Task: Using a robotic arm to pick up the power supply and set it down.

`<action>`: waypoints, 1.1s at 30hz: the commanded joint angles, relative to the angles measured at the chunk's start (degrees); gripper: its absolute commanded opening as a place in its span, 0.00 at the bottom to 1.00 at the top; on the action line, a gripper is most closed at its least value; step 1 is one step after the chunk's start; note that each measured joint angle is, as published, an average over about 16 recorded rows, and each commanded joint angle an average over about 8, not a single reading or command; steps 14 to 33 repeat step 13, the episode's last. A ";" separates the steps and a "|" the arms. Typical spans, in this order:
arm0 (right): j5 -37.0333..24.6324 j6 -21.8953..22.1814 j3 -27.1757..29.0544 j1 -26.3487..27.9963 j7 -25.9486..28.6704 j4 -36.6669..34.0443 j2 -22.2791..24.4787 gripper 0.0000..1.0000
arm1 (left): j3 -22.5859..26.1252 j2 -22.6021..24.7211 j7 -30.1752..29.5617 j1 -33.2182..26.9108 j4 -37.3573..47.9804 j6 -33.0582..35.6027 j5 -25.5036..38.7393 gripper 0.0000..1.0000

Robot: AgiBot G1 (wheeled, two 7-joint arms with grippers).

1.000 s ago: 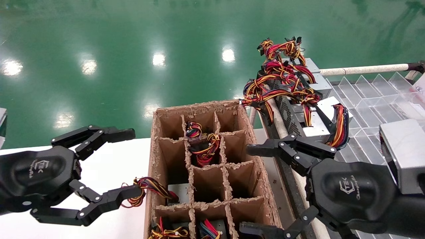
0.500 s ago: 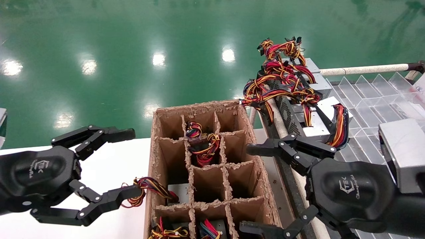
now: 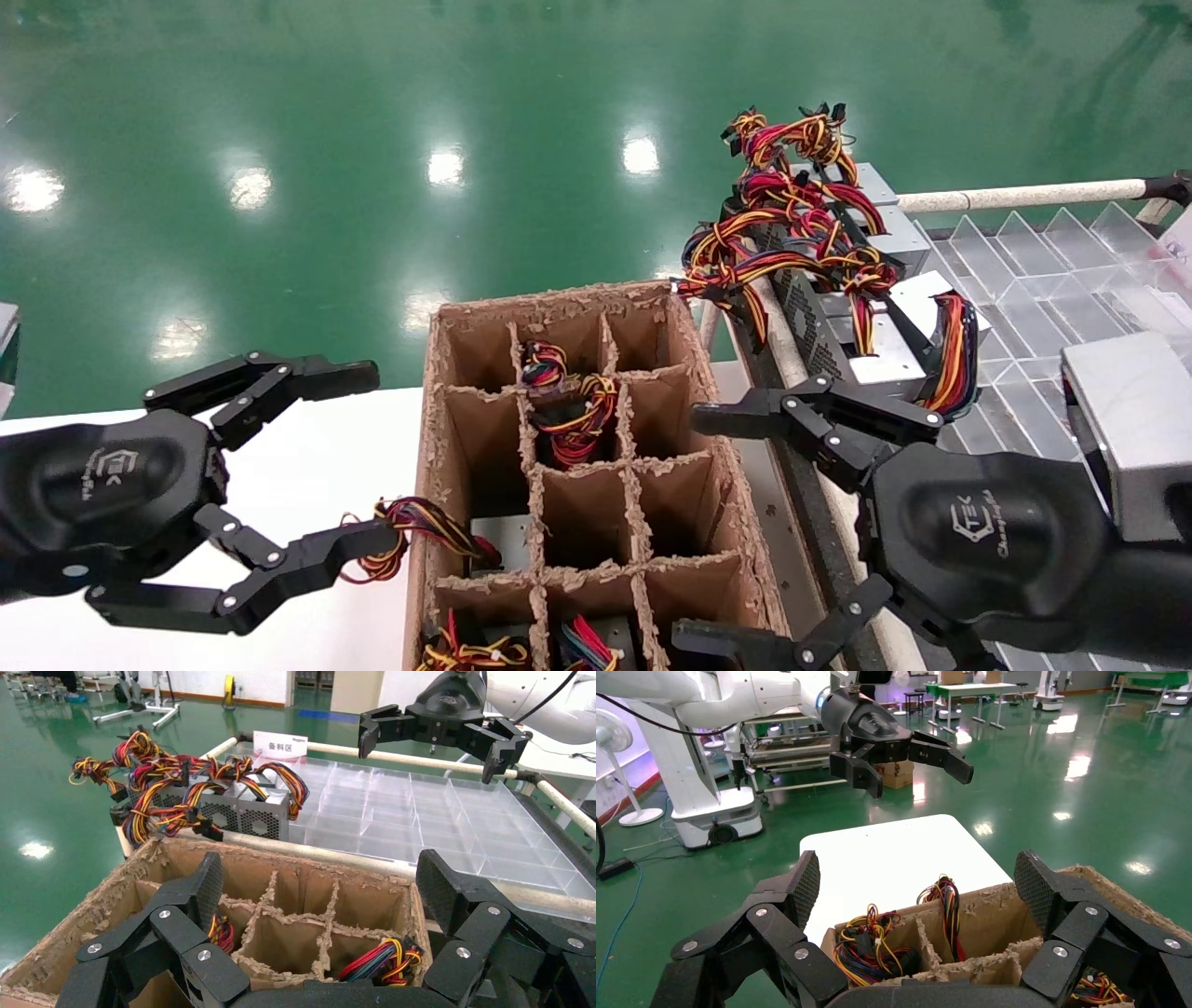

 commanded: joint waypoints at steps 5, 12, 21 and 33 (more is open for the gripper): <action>-0.03 0.00 0.00 0.02 0.00 0.00 0.00 1.00 | 0.00 0.00 0.00 0.00 0.00 0.00 0.00 1.00; -0.04 0.01 0.00 0.03 0.00 0.00 0.00 1.00 | 0.00 0.00 0.00 0.00 0.00 0.00 0.00 1.00; -0.04 0.01 0.00 0.03 0.00 0.00 0.00 1.00 | 0.00 0.00 0.00 0.00 0.00 0.00 0.00 1.00; -0.04 0.01 0.00 0.03 0.00 0.00 0.00 1.00 | 0.00 0.00 0.00 0.00 0.00 0.00 0.00 1.00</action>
